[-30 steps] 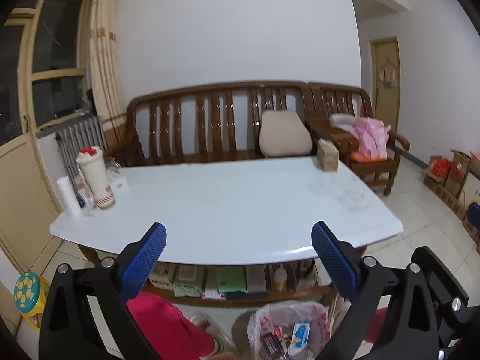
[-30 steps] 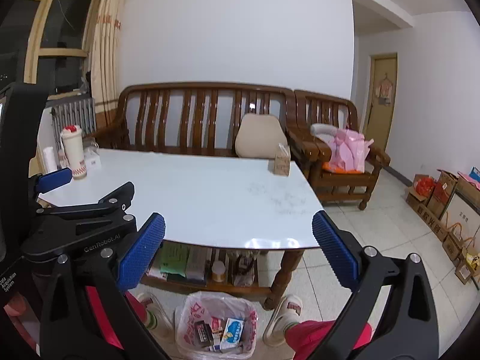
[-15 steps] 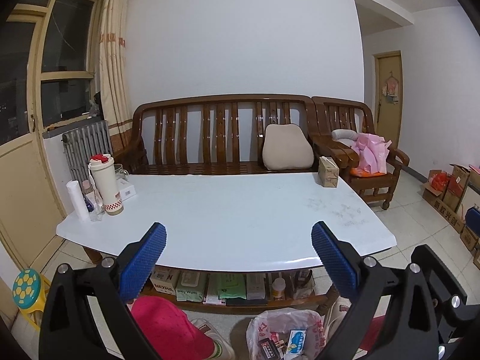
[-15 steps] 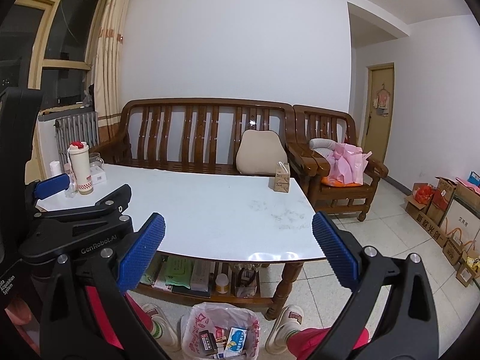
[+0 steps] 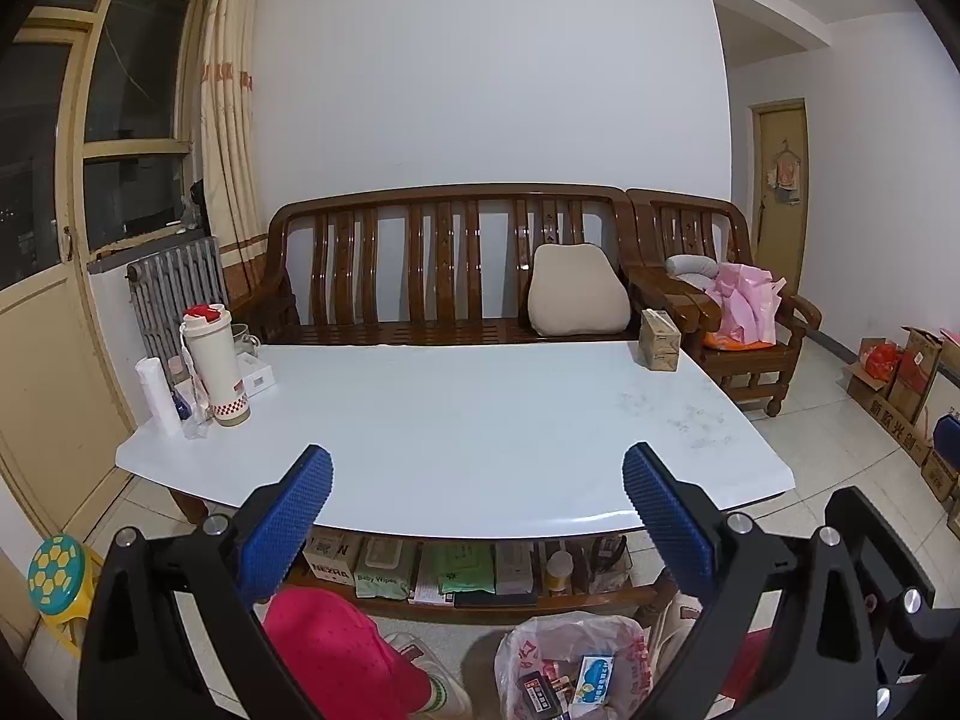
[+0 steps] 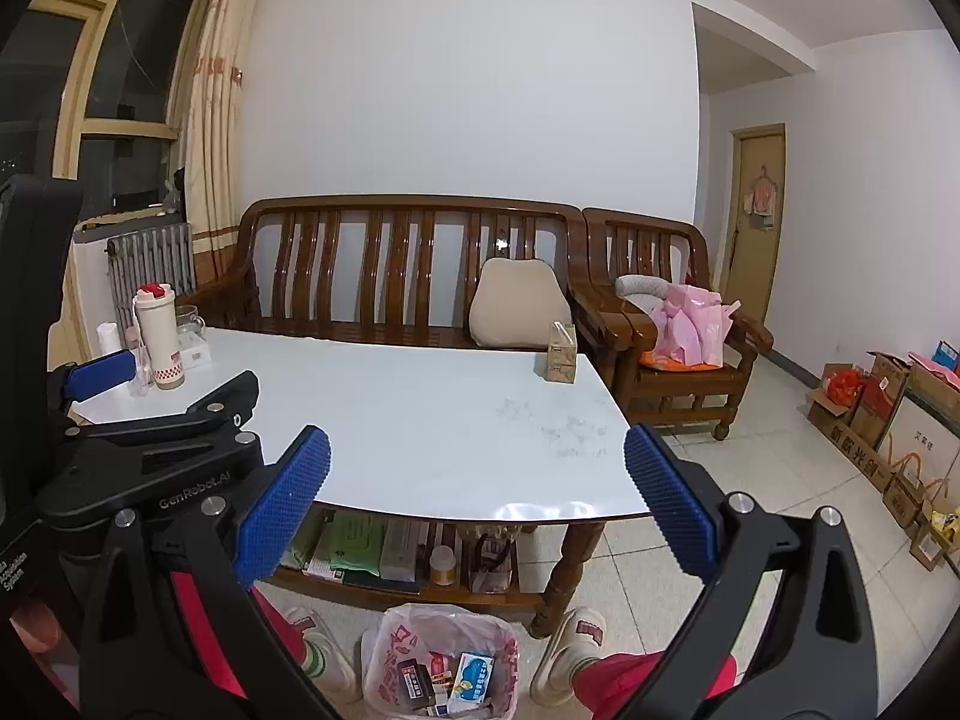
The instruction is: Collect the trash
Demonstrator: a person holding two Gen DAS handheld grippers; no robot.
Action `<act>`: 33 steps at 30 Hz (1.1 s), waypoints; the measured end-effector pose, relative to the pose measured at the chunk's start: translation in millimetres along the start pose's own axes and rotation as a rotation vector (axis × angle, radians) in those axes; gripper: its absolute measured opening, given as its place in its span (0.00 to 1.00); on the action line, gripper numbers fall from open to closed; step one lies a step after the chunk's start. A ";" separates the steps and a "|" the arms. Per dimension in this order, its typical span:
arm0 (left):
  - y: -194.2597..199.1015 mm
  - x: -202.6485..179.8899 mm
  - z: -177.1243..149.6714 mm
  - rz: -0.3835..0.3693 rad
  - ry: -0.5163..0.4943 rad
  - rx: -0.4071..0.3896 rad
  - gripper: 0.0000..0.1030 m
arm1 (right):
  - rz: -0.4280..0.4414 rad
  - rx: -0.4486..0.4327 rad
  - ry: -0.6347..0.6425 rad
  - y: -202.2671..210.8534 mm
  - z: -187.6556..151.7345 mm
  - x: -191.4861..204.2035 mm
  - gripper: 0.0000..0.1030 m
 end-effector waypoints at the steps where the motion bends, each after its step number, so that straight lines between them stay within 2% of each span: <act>1: -0.5 0.0 -0.2 0.000 -0.001 0.002 0.92 | -0.001 0.001 0.000 -0.2 -0.2 0.2 0.93; 11: -4.4 -1.8 -1.8 -0.002 -0.005 0.029 0.92 | -0.007 0.013 -0.006 -2.1 -2.4 -0.8 0.93; 33: -5.6 -1.5 -3.3 -0.001 -0.008 0.030 0.92 | -0.012 0.014 -0.007 -2.2 -3.6 1.0 0.93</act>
Point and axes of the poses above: each gripper's, at about its wrist camera, not at the fingertips, and y roughly against the way its jaws point, x to its left, z to its top, the point moved 5 cm from there along -y, roughly the way its jaws point, and after that the axes turned 11 degrees about x, right-handed, at the moved point
